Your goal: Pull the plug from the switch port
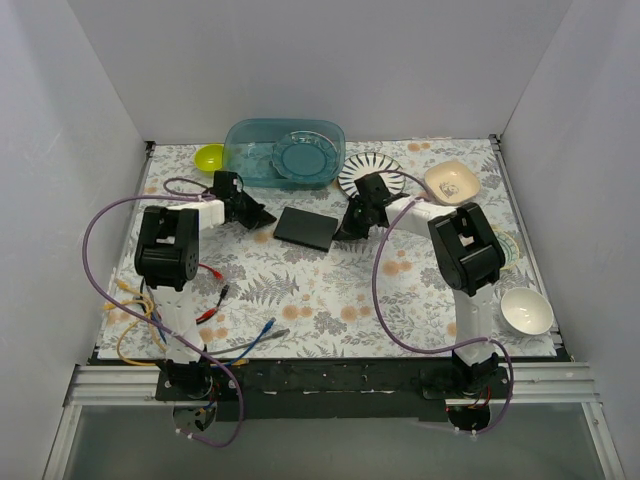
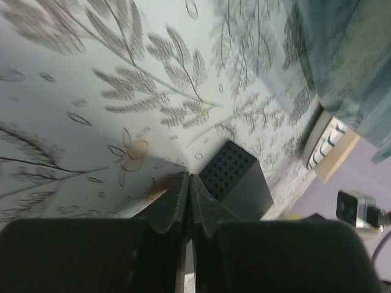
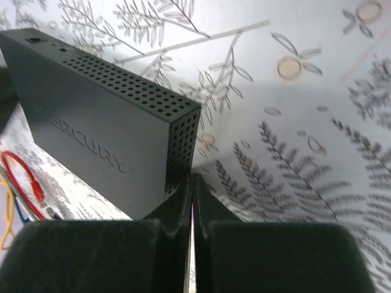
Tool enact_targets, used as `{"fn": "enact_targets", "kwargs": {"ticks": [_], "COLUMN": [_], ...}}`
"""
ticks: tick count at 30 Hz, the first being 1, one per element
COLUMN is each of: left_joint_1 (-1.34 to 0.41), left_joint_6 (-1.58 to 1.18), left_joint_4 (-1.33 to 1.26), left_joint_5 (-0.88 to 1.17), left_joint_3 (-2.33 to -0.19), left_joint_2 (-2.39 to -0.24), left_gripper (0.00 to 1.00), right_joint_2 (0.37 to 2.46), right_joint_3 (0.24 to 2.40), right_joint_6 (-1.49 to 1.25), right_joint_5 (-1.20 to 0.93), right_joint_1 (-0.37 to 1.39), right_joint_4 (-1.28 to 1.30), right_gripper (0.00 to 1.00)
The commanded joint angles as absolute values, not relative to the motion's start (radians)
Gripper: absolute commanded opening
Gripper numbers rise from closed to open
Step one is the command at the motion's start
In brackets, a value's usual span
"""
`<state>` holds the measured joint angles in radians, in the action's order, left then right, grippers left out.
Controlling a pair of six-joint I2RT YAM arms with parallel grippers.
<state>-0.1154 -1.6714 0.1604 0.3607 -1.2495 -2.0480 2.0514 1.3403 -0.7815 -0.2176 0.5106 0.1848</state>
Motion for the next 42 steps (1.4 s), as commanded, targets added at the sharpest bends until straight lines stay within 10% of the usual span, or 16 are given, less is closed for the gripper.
{"fn": "enact_targets", "kwargs": {"ticks": [1,20,30,33,35,42], "left_joint_1": [-0.164,-0.442,-0.442,-0.442,-0.442,-0.44], "left_joint_6": [-1.647,-1.772,-1.749,-1.694,-1.689,-1.713], "left_joint_4": [0.106,0.11,0.417,0.466,0.505,0.528], "left_joint_5": [0.452,0.381,0.047,-0.104,-0.155,-0.071], "left_joint_3": [-1.14,-0.664,-0.81,-0.857,-0.876,-0.828], "left_joint_2": [-2.025,-1.495,-1.331,-1.203,-1.172,-1.177], "left_gripper": [0.01,0.02,0.1,0.38,0.98,0.98], "right_joint_2": [2.098,1.554,1.444,1.307,1.209,0.958], "right_joint_3": [1.382,0.709,0.859,0.899,0.893,0.767], "right_joint_6": [-0.825,-0.778,-0.64,-0.562,-0.52,-0.528], "right_joint_5": [-0.245,-0.29,-0.071,0.044,0.075,0.202], "right_joint_1": [0.506,0.514,0.515,0.525,0.529,0.586], "right_joint_4": [0.124,0.025,0.231,0.297,0.316,0.391], "right_gripper": [0.01,0.01,0.01,0.26,0.49,0.95]}}
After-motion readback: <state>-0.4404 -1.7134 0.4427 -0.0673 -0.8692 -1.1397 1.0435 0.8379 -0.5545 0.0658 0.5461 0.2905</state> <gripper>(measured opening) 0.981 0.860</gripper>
